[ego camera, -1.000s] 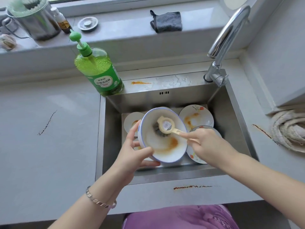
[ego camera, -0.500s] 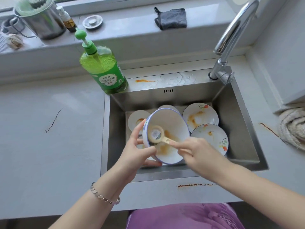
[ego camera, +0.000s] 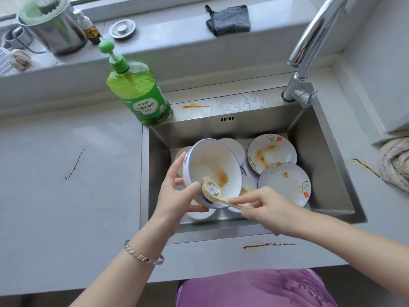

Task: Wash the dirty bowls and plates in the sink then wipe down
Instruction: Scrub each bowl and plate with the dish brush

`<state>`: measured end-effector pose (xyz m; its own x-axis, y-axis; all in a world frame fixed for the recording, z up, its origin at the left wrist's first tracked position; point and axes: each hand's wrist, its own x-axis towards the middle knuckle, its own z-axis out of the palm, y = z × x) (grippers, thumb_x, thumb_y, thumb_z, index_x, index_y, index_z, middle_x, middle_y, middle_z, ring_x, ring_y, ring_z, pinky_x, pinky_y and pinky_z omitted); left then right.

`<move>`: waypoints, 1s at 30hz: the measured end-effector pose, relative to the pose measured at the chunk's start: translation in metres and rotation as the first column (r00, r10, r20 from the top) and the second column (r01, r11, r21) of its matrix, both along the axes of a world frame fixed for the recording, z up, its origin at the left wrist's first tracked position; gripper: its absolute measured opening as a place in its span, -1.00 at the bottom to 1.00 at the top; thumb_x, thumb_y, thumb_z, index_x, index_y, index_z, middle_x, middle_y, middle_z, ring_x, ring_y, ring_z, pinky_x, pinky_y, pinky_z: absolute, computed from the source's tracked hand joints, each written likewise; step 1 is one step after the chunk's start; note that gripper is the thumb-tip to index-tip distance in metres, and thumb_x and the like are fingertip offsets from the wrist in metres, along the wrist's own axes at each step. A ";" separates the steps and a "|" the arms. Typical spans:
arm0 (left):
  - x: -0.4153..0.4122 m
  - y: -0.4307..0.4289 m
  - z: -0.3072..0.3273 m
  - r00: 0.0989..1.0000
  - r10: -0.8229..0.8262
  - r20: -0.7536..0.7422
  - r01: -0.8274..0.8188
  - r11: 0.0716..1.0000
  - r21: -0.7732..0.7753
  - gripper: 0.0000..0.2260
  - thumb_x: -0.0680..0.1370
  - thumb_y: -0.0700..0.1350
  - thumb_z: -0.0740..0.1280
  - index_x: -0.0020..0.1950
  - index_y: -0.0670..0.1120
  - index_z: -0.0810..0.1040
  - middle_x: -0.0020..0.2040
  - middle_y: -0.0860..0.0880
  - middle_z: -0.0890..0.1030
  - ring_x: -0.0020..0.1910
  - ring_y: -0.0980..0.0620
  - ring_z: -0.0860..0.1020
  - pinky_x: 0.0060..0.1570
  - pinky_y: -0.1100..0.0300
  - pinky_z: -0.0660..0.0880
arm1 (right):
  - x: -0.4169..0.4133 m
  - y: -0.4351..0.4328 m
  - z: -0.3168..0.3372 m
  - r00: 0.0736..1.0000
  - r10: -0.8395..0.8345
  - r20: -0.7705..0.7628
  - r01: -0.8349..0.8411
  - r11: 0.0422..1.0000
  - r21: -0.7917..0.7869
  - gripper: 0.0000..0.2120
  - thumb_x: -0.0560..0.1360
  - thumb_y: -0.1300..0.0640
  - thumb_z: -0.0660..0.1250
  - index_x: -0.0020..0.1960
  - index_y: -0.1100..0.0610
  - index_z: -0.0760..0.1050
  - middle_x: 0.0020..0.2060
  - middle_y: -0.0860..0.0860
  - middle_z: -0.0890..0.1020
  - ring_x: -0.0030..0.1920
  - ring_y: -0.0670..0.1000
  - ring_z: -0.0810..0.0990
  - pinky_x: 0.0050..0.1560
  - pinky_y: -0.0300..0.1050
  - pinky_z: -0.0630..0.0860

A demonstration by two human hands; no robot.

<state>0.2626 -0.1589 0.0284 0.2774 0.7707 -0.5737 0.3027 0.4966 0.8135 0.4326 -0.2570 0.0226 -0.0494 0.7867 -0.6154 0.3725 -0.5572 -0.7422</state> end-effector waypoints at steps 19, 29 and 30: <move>-0.013 0.000 0.007 0.992 -0.126 0.002 0.126 0.992 0.020 -0.35 0.36 -0.41 0.33 0.12 0.35 0.46 0.12 -0.19 0.48 -0.24 -0.09 0.66 -0.33 -0.05 0.62 | 0.011 -0.005 0.014 0.917 0.280 0.285 -0.292 0.957 -0.003 -0.64 0.58 0.10 0.12 0.21 -0.31 0.46 -0.35 -0.28 0.56 -0.46 -0.10 0.39 -0.34 -0.18 0.40; -0.015 -0.004 0.007 0.992 -0.119 -0.049 0.120 0.993 0.011 -0.37 0.39 -0.44 0.30 0.10 0.32 0.49 0.10 -0.16 0.48 -0.17 -0.14 0.66 -0.31 -0.12 0.62 | -0.010 -0.010 0.015 0.909 0.280 0.308 -0.307 0.951 0.042 -0.57 0.57 0.16 0.09 0.27 -0.30 0.41 -0.03 -0.11 0.64 -0.24 -0.11 0.52 -0.07 -0.13 0.51; -0.016 -0.004 0.008 0.992 -0.112 -0.054 0.113 0.994 0.005 -0.37 0.39 -0.43 0.30 0.10 0.32 0.49 0.10 -0.16 0.49 -0.18 -0.14 0.66 -0.31 -0.10 0.62 | -0.010 -0.011 0.014 0.911 0.277 0.305 -0.302 0.952 0.038 -0.57 0.57 0.16 0.09 0.28 -0.29 0.40 0.04 -0.13 0.62 -0.18 -0.10 0.52 -0.06 -0.14 0.50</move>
<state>0.2469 -0.1628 0.0363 0.3314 0.7413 -0.5836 0.3995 0.4502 0.7986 0.4230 -0.2676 0.0369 -0.1107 0.8139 -0.5704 0.7155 -0.3331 -0.6141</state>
